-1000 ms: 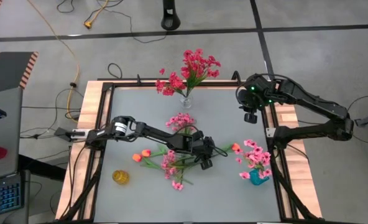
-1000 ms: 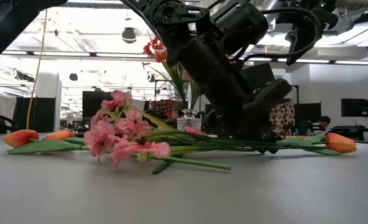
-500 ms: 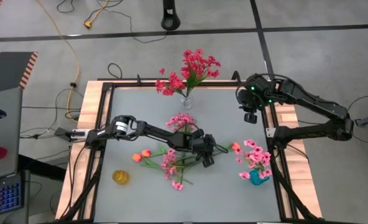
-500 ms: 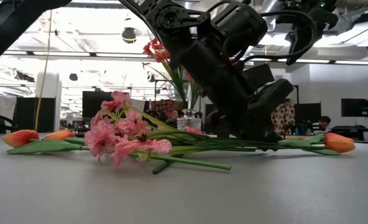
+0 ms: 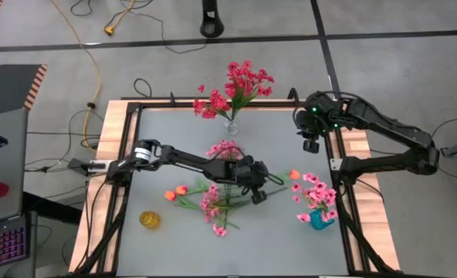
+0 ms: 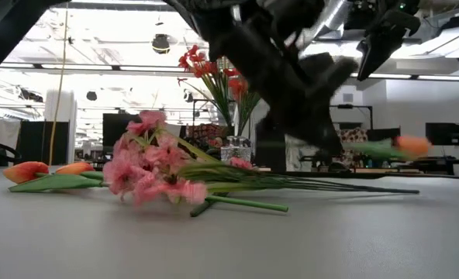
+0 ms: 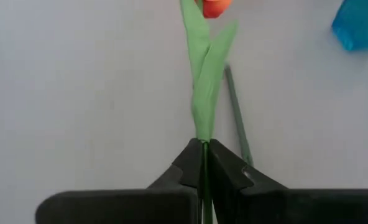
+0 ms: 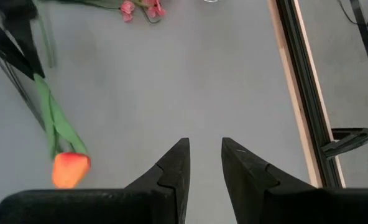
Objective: Sort flowers into vase by color
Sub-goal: Put the right orange tulip flower into the yellow vase
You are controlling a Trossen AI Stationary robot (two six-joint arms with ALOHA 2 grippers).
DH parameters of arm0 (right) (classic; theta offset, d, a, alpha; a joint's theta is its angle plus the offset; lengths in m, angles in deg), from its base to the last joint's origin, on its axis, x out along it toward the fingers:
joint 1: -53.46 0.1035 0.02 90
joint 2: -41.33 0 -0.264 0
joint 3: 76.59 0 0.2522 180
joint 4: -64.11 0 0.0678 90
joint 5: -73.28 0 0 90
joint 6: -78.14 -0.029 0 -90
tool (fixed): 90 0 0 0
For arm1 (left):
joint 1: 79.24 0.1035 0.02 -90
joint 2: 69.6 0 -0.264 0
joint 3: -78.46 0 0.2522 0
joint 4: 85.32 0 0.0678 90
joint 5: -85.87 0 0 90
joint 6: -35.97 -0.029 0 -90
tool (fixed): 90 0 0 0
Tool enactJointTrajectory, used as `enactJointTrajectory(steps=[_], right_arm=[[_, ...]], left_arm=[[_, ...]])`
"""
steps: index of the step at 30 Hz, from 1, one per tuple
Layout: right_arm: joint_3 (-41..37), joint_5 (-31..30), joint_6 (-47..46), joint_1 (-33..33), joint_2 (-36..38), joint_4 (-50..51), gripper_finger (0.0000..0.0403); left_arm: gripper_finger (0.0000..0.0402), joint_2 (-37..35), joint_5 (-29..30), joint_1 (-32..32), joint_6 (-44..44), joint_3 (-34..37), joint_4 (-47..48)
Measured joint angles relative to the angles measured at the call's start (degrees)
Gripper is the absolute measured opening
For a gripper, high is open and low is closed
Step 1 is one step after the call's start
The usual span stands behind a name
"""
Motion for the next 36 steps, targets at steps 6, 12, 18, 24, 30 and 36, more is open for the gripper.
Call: enactJointTrajectory(steps=[6, 12, 18, 24, 30, 36], right_arm=[[0.00, 0.00, -0.02, 0.00, 0.10, -0.18, 0.0118], [0.00, -0.02, -0.02, 0.00, 0.19, -0.40, 0.0118], [0.00, 0.00, -0.04, 0.02, 0.19, -0.54, 0.0118], [0.00, -0.02, -0.07, 0.07, 0.19, -0.61, 0.0118], [0.00, -0.02, -0.17, 0.07, 0.19, -0.78, 0.0118], [0.00, -0.01, -0.17, 0.07, 0.19, -2.01, 0.0118]], left_arm=[[0.0000, -7.44, 8.25, -0.48, -0.99, -0.02, 4.32], [0.0000, -15.22, 20.73, -3.49, -2.76, 0.37, 10.49], [0.0000, -24.84, 32.61, -9.19, 0.16, 7.55, 12.53], [0.0000, -37.12, 42.30, -15.71, 11.66, 21.60, 12.07], [0.0000, -46.61, 53.86, -23.56, 24.91, 32.96, 11.55], [0.0000, -50.02, 66.18, -32.70, 30.89, 38.52, 11.70]])
